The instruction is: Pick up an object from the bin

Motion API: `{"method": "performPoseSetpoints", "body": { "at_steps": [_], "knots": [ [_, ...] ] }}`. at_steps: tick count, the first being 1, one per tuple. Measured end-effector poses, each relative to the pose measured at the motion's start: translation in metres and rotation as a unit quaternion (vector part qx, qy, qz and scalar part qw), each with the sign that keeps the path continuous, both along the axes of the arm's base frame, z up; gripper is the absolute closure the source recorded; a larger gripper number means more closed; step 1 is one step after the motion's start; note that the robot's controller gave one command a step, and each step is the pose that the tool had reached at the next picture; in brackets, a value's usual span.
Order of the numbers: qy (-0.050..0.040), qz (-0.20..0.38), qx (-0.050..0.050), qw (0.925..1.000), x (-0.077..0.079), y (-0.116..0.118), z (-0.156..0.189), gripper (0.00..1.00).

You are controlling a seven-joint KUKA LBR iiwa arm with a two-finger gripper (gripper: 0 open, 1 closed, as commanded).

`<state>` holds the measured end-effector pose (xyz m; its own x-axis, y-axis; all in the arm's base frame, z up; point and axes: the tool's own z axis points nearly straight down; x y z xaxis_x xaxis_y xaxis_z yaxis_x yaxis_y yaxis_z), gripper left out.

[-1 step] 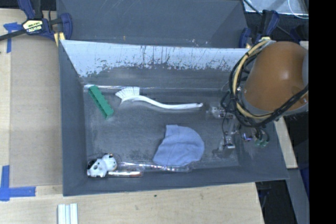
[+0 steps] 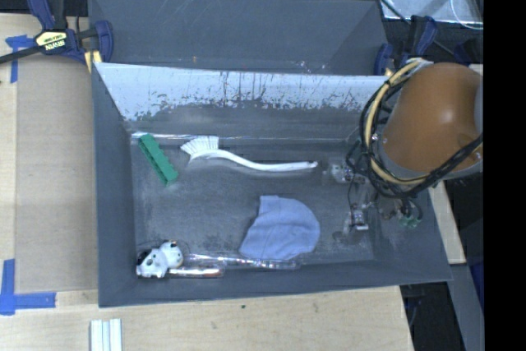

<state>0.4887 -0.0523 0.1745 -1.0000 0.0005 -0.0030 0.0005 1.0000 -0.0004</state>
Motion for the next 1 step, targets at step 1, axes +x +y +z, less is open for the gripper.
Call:
{"method": "performPoseSetpoints", "body": {
  "at_steps": [1],
  "knots": [
    [-0.0007, 0.136, -0.001, 0.9907, 0.0135, 0.0593, -0.0971, 0.0]
  ]
}}
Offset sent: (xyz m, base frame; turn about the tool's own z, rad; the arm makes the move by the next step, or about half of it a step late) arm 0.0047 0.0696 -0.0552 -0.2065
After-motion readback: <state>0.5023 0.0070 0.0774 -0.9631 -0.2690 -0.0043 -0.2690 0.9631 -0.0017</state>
